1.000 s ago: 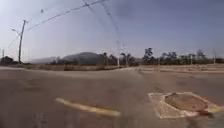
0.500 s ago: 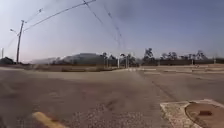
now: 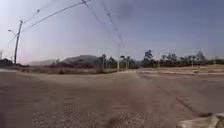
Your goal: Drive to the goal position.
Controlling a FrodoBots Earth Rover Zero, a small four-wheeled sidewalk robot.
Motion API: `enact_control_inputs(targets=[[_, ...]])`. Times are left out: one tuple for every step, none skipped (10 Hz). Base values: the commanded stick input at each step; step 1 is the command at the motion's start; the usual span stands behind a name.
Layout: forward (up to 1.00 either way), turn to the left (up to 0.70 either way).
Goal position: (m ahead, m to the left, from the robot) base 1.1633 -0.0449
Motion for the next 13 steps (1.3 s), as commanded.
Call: enact_control_inputs(targets=[[1.0,0.0],[1.0,0.0],[1.0,0.0],[1.0,0.0],[1.0,0.0],[1.0,0.0],[1.0,0.0],[1.0,0.0],[1.0,0.0],[1.0,0.0],[1.0,0.0],[1.0,0.0],[1.0,0.0]])
